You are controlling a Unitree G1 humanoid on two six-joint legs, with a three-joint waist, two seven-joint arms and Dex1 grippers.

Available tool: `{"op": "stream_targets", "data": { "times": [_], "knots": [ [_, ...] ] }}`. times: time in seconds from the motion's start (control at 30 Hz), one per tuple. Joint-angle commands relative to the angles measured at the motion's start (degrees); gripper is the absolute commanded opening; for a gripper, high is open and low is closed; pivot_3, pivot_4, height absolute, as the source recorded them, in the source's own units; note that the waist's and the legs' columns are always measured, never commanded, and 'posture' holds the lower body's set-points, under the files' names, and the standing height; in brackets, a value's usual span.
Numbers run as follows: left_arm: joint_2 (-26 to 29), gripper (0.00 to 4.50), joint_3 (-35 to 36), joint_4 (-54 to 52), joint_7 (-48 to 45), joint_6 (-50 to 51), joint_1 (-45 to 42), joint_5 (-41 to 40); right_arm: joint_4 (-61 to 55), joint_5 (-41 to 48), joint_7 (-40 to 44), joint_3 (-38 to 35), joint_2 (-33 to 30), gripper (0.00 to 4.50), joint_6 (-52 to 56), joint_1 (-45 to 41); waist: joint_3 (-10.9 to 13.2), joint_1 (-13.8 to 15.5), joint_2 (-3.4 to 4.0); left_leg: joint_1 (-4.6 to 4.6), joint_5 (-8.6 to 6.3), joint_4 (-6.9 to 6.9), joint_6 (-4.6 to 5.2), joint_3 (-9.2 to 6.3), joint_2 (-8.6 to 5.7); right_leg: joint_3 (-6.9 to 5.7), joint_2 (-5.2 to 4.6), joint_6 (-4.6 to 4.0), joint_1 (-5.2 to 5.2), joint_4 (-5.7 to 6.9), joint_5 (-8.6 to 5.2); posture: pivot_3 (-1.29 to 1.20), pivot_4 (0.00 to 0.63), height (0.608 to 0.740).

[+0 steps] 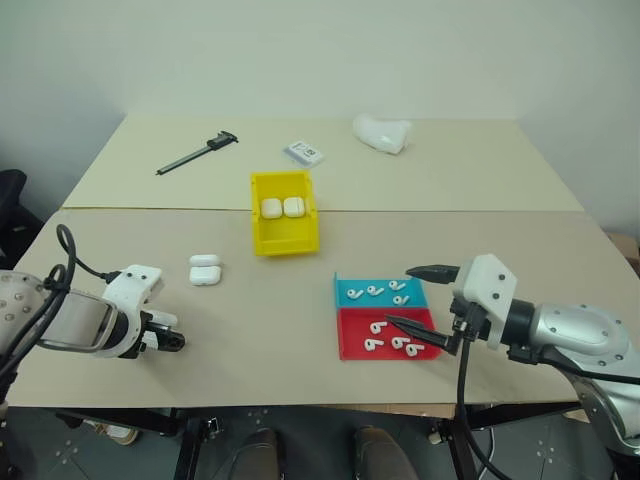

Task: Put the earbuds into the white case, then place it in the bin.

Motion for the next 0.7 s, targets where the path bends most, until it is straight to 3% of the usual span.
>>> {"op": "stream_targets", "data": {
  "times": [0.03,0.47,0.7],
  "knots": [
    [1.38,4.49,-1.39,0.5,1.99,0.97,0.62,-2.09,-1.79,0.85,-0.51,-1.27,-0.25,4.45,0.12,-0.22,0.0,-0.01,0.0,0.0,0.0,0.0,0.0,0.0,0.0,0.0,0.0,0.0,0.0,0.0,0.0,0.0,0.15,0.74],
    [5.44,4.49,-0.98,-1.95,6.83,-3.08,0.39,-8.25,-1.01,0.45,-0.58,-0.35,0.34,4.45,-0.73,-0.29,0.02,0.19,-0.04,-0.03,0.01,0.0,-0.02,-0.01,0.0,-0.01,0.0,0.0,-0.02,-0.01,0.0,0.0,0.15,0.74],
    [10.41,4.49,-5.66,-3.19,8.06,-7.13,1.24,-15.09,-0.56,0.16,-0.47,-0.24,0.54,4.45,-1.31,-0.18,0.03,0.26,-0.05,-0.03,0.01,-0.02,-0.03,0.0,0.0,-0.01,-0.02,0.0,-0.03,-0.01,0.0,0.0,0.15,0.74]
  ]
}}
